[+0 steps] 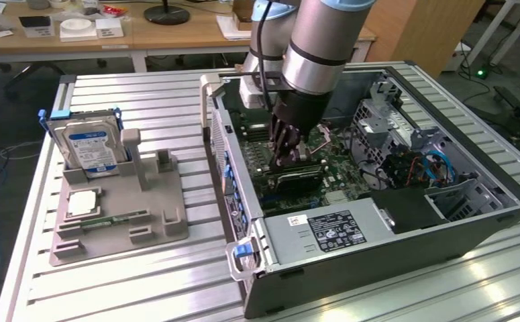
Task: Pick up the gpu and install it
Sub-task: 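Press down on the gpu until it lock into place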
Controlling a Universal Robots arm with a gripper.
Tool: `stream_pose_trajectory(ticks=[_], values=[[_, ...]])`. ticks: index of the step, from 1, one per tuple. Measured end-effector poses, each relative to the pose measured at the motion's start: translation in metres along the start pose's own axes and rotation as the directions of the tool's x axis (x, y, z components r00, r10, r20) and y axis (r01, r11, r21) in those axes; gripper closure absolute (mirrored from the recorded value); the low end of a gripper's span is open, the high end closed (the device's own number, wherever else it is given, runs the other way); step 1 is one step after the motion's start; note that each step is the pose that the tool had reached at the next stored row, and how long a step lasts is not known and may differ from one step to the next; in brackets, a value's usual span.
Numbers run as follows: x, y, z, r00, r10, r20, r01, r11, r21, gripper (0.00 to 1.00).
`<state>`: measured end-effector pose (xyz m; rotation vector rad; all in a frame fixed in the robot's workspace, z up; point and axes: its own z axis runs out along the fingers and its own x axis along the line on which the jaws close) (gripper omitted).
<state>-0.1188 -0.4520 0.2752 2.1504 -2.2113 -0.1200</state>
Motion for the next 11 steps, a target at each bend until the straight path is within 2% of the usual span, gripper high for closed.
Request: stream_pose_trajectory(ticks=[11], values=[[0.000, -0.0007, 0.0146, 1.0000, 0.000, -0.0042, -0.001, 1.0000, -0.0011, 0.89]])
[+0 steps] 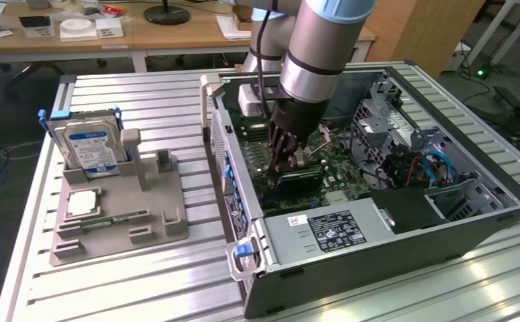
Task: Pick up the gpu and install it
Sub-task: 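Press down on the gpu until it lock into place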
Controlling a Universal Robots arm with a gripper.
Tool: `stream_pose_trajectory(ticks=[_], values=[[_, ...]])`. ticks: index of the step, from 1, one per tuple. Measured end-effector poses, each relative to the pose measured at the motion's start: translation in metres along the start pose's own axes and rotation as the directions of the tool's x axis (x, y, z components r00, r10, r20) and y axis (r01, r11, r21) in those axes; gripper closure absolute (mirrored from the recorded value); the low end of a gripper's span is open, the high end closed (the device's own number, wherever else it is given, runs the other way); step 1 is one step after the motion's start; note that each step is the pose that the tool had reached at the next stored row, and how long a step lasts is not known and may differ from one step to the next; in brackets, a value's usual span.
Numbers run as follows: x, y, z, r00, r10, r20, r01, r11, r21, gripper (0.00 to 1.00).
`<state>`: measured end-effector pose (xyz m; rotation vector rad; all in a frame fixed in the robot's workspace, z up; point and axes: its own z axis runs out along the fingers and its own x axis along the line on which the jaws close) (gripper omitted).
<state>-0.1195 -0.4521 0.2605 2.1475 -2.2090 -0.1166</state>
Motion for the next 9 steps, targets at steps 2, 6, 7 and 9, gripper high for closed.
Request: stream_pose_trajectory(ticks=[2, 6, 7, 9], values=[[0.000, -0.0002, 0.0020, 1.0000, 0.000, -0.0003, 0.000, 1.0000, 0.0000, 0.89], [-0.001, 0.0000, -0.0032, 1.0000, -0.001, 0.0074, 0.000, 1.0000, 0.0030, 0.89], [-0.001, 0.0005, -0.0071, 1.0000, 0.000, 0.0067, 0.000, 1.0000, 0.0017, 0.89], [0.000, 0.0009, -0.0102, 1.0000, -0.001, 0.0067, 0.001, 1.0000, 0.0013, 0.89]])
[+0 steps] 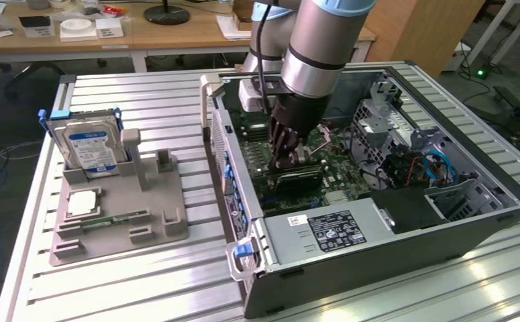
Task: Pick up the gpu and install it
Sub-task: 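Press down on the gpu until it lock into place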
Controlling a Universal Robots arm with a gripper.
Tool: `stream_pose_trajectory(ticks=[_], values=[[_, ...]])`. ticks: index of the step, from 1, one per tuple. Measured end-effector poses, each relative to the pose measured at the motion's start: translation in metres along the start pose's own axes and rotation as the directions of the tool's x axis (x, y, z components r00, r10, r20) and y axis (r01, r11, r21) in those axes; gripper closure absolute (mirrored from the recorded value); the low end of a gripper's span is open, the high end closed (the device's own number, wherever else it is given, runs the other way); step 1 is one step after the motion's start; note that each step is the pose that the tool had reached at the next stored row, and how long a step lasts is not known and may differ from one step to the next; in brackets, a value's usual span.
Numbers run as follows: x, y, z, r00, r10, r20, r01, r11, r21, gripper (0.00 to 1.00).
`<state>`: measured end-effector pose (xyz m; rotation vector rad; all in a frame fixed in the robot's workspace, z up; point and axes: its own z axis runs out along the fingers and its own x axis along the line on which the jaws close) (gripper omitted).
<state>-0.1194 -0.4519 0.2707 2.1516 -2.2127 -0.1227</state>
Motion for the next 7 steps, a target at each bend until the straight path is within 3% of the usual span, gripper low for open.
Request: stream_pose_trajectory(ticks=[7], values=[[0.0000, 0.0000, -0.0001, 1.0000, 0.000, -0.0002, 0.000, 1.0000, -0.0002, 0.89]])
